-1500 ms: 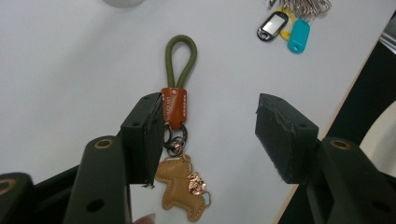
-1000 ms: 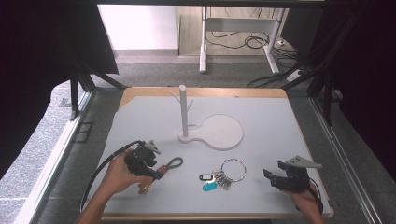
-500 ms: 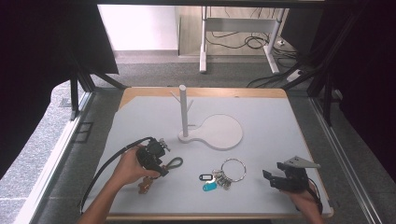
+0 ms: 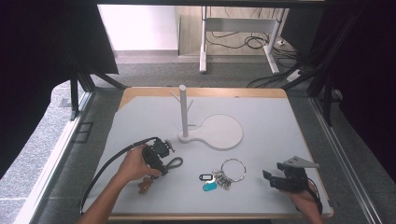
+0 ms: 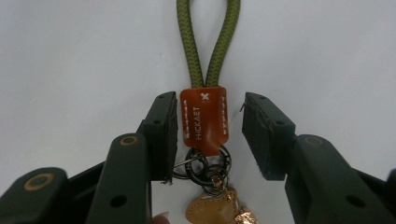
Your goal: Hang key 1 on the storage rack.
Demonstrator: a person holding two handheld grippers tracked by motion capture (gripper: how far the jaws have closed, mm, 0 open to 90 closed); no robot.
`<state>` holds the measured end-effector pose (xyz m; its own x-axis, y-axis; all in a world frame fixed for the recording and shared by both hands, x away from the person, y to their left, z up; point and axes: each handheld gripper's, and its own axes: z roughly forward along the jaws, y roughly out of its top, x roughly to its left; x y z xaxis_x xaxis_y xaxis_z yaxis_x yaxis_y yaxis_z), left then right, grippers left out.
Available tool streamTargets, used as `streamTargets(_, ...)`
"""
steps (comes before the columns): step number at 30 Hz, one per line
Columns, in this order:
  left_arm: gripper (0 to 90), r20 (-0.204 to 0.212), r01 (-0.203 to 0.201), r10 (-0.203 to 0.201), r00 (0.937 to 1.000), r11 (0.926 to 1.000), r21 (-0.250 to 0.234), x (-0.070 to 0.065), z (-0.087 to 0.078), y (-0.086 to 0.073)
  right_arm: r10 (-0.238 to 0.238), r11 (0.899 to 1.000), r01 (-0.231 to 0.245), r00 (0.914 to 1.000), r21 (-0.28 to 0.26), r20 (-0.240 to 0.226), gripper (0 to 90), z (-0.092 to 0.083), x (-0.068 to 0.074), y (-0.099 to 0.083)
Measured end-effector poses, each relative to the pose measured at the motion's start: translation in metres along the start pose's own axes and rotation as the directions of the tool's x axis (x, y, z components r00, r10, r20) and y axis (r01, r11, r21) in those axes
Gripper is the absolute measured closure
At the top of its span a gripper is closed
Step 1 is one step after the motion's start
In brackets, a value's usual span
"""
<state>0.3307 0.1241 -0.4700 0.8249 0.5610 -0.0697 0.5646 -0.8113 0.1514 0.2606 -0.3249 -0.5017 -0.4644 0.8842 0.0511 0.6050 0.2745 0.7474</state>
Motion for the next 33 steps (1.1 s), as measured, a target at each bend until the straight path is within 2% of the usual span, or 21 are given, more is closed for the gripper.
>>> streamTargets(8, 61.2, -0.023, -0.02, 0.021, 0.9995, 0.9992, 0.035, -0.003, 0.009, 0.001, -0.007, 1.0, 0.007, 1.0, 0.0, -0.002, 29.6, 0.001, 0.002, 0.0)
streamTargets(16, 66.3, -0.042, -0.032, 0.033, 0.9986, 0.999, 0.031, -0.008, 0.009, 0.001, -0.009, 1.0, 0.009, 1.0, 0.002, 0.0, 29.6, 0.002, 0.002, 0.0)
streamTargets(25, 66.8, -0.044, -0.04, 0.041, 0.9982, 0.999, 0.017, -0.009, 0.008, -0.002, -0.008, 1.0, 0.008, 1.0, 0.002, 0.002, 29.7, 0.001, 0.001, 0.0)
streamTargets(28, 66.8, -0.041, -0.039, 0.039, 0.9984, 0.9992, -0.001, -0.009, 0.004, -0.004, -0.002, 1.0, 0.002, 1.0, -0.001, 0.005, 29.7, 0.001, 0.0, 0.0)
streamTargets(33, 66.9, -0.02, -0.035, 0.034, 0.9992, 0.9974, -0.063, -0.008, -0.015, -0.011, 0.004, 1.0, -0.004, 1.0, -0.004, 0.007, 29.7, -0.001, -0.001, -0.001)
